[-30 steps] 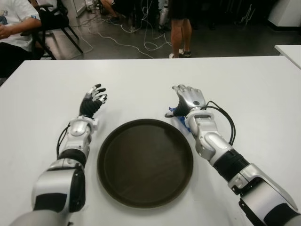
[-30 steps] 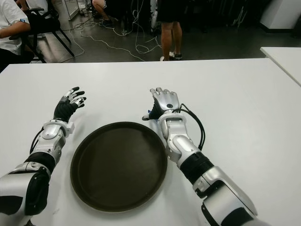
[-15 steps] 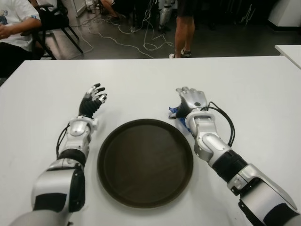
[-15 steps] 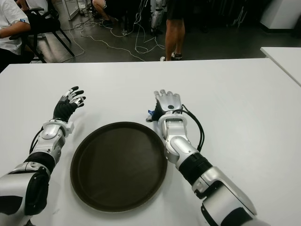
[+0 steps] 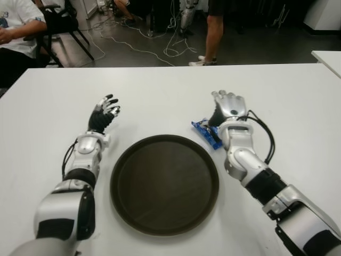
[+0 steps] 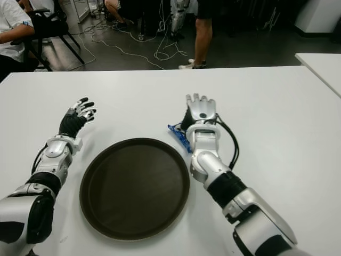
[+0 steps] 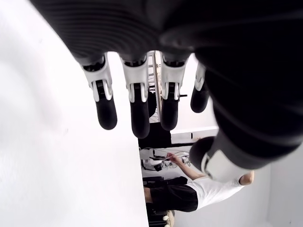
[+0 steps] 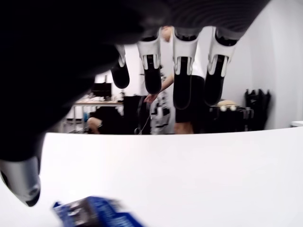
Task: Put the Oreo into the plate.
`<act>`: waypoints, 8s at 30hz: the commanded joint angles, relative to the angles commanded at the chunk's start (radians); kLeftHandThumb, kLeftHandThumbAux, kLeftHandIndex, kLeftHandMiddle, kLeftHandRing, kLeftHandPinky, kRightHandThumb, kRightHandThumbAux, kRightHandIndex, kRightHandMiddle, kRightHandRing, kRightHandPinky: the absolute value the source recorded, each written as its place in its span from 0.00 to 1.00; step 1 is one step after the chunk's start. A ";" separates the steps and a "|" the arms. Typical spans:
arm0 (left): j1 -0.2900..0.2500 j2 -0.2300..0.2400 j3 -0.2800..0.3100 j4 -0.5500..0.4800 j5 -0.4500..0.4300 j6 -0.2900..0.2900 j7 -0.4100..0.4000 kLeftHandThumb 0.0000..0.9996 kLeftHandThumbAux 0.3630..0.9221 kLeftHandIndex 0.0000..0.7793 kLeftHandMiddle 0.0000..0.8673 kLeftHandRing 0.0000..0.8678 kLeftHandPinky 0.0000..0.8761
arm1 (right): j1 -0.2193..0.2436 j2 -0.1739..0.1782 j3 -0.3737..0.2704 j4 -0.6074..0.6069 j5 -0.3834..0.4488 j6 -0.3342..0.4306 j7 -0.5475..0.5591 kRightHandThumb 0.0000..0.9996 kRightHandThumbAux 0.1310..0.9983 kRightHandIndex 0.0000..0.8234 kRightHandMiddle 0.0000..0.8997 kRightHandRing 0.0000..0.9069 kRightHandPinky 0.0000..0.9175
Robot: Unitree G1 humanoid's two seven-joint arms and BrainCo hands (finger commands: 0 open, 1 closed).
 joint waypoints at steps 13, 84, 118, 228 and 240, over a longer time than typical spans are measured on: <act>-0.001 -0.007 0.011 -0.002 -0.016 0.006 -0.002 0.15 0.58 0.12 0.21 0.21 0.21 | 0.081 -0.056 -0.029 -0.101 -0.001 0.027 0.031 0.00 0.53 0.11 0.14 0.20 0.29; 0.001 -0.014 0.016 -0.005 -0.018 0.001 0.000 0.17 0.61 0.14 0.21 0.22 0.23 | 0.044 -0.007 -0.102 0.002 0.038 -0.114 -0.020 0.00 0.55 0.13 0.16 0.21 0.28; 0.005 -0.008 0.001 -0.008 -0.003 -0.006 0.005 0.15 0.60 0.12 0.19 0.19 0.20 | 0.009 0.007 -0.118 0.074 0.085 -0.123 -0.024 0.00 0.57 0.13 0.14 0.19 0.25; 0.004 -0.013 -0.001 -0.006 -0.010 -0.007 0.013 0.16 0.61 0.13 0.20 0.20 0.21 | -0.043 0.030 -0.128 0.232 0.256 -0.237 -0.043 0.00 0.60 0.20 0.22 0.24 0.25; 0.003 -0.010 0.000 -0.004 -0.011 -0.010 0.004 0.15 0.60 0.12 0.19 0.20 0.21 | -0.043 0.033 -0.126 0.227 0.258 -0.227 -0.052 0.00 0.59 0.21 0.22 0.25 0.27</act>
